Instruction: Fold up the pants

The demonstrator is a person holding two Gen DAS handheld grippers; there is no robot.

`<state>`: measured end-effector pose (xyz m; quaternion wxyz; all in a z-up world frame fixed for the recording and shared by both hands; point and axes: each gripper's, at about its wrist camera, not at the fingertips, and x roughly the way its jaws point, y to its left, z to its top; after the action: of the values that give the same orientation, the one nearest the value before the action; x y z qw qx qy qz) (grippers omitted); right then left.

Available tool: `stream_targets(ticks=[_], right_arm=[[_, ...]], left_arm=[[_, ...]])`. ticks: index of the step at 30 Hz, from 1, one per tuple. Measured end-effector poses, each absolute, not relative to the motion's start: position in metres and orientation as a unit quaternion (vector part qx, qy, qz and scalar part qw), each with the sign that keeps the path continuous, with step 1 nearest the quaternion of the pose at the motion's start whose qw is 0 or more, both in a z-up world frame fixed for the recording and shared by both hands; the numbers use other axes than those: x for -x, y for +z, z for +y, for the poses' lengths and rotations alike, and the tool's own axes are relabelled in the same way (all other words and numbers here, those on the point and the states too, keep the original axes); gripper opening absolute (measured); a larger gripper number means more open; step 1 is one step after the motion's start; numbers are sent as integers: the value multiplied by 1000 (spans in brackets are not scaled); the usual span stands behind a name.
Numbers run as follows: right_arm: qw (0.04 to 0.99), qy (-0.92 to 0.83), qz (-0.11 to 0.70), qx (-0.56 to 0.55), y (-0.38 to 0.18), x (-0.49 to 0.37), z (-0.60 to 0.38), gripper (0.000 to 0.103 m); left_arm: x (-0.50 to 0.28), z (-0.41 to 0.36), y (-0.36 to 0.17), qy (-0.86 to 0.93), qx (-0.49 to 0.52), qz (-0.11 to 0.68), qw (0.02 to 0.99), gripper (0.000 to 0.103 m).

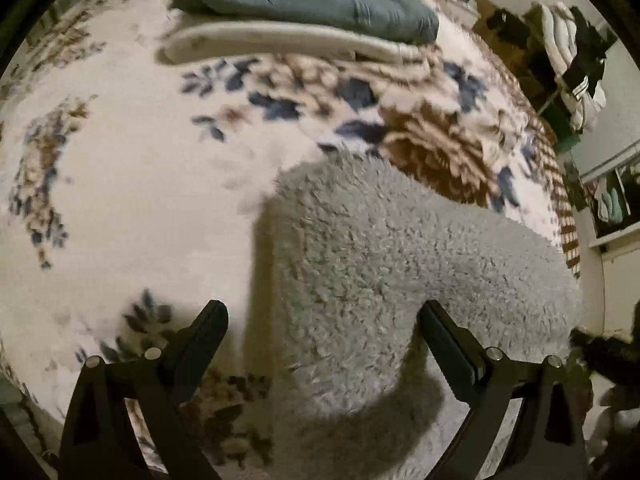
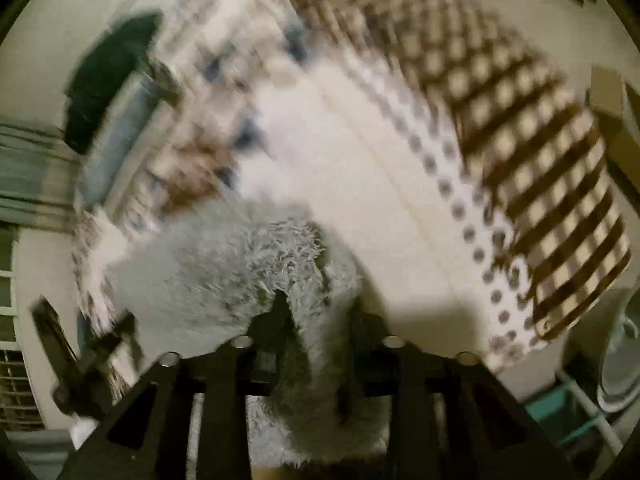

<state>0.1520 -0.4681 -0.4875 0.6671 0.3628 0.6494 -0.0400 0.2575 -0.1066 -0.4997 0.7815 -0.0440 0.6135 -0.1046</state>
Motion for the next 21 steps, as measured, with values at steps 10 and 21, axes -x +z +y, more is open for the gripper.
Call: stream_targets(ticks=[10,21], right_arm=[[628,8,620,-471,-499,-89,-452,70],[595,25,680,-427,-505,-86,-445,72]], left_arm=[[-242,-94,-479,-103,55,602,790,98],[-245,-93,-479,-110,54,608,785,100]])
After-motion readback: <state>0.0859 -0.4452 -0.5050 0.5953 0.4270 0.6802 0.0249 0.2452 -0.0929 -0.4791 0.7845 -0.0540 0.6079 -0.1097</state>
